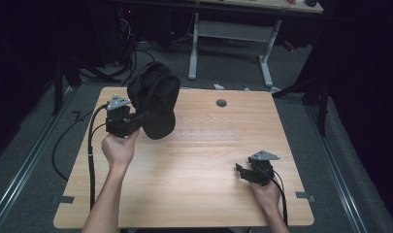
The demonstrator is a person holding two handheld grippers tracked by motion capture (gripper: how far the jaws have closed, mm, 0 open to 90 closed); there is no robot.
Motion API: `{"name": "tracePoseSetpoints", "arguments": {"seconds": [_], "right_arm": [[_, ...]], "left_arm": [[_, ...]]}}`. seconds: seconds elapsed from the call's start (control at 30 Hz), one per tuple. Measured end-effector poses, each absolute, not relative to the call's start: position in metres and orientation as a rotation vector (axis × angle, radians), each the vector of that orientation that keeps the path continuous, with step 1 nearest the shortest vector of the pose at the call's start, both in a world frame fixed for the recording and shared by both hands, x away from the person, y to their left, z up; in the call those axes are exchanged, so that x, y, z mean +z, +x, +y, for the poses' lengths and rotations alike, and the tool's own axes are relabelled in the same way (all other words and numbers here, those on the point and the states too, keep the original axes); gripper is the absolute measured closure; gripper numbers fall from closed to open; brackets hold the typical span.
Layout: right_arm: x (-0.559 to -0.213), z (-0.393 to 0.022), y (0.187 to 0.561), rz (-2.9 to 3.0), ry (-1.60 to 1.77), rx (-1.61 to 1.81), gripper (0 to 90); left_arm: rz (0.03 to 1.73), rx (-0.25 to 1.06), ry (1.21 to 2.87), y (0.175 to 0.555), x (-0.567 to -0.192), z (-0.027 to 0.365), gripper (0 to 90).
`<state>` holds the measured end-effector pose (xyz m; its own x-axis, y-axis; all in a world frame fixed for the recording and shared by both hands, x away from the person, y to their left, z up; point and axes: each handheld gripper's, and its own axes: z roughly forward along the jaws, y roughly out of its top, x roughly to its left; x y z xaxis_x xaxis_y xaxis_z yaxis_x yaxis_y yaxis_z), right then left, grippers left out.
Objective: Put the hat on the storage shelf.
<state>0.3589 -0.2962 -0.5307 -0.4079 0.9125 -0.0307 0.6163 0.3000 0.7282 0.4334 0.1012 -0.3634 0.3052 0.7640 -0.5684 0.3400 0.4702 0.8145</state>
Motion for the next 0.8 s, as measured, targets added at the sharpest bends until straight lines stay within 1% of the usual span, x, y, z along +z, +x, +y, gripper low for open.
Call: {"name": "tracePoseSetpoints", "arguments": {"seconds": [0.47, 0.8], "right_arm": [[-0.531, -0.296, 0.359, 2.13, 1.363, 0.896, 38.0], [-0.531, -0.296, 0.359, 2.128, 1.363, 0.893, 38.0]], "left_arm": [[1.318, 0.441, 1.138, 0.441, -0.369, 0.088, 84.6], [1.322, 0.495, 1.141, 0.439, -0.367, 0.08, 84.6]]}}
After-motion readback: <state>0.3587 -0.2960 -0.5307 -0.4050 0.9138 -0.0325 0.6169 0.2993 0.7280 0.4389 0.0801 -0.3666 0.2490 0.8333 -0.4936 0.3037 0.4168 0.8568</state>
